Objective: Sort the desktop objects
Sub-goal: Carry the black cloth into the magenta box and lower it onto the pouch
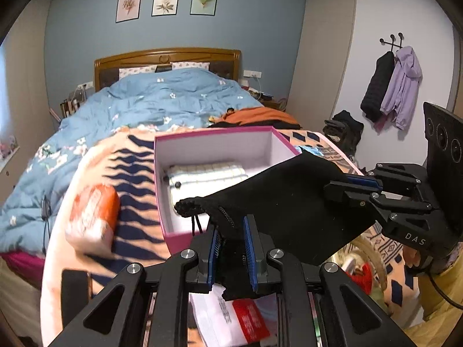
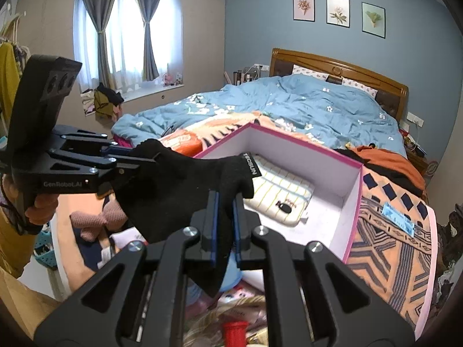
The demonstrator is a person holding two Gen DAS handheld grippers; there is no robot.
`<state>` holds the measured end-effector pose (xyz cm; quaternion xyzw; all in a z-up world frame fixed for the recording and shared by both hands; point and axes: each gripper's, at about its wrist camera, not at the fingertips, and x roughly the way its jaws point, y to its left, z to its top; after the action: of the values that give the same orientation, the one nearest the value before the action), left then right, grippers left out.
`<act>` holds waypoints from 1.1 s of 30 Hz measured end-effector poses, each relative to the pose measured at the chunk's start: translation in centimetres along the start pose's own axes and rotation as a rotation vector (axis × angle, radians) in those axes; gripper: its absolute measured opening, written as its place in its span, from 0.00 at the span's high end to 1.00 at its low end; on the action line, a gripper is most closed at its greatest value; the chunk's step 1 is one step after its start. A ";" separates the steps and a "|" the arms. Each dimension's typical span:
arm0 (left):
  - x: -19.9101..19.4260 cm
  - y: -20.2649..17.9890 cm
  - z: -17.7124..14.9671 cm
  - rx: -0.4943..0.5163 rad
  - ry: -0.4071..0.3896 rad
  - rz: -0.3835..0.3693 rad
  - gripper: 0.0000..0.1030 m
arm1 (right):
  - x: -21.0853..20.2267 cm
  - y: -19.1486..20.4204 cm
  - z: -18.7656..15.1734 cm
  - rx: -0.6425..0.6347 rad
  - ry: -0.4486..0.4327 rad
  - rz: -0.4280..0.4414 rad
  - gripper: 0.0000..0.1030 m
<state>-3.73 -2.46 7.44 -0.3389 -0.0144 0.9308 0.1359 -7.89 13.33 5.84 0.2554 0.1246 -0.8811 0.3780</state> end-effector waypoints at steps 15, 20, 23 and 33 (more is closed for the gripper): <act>3.5 0.5 5.0 0.031 -0.055 0.066 0.84 | 2.4 -2.1 3.7 -0.019 -0.022 -0.053 0.90; 5.1 1.7 5.9 0.002 -0.043 0.070 0.84 | 4.3 -3.5 4.3 -0.006 0.002 -0.069 0.90; 5.9 2.1 6.4 0.000 -0.040 0.087 0.84 | 5.1 -4.2 4.6 0.003 0.007 -0.076 0.90; 9.1 3.0 7.6 -0.024 -0.010 0.109 0.84 | 7.9 -5.9 5.7 0.013 0.040 -0.092 0.90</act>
<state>-15.91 -2.47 7.21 -0.3360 -0.0078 0.9384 0.0806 -18.83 10.27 6.47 0.2694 0.1379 -0.8931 0.3327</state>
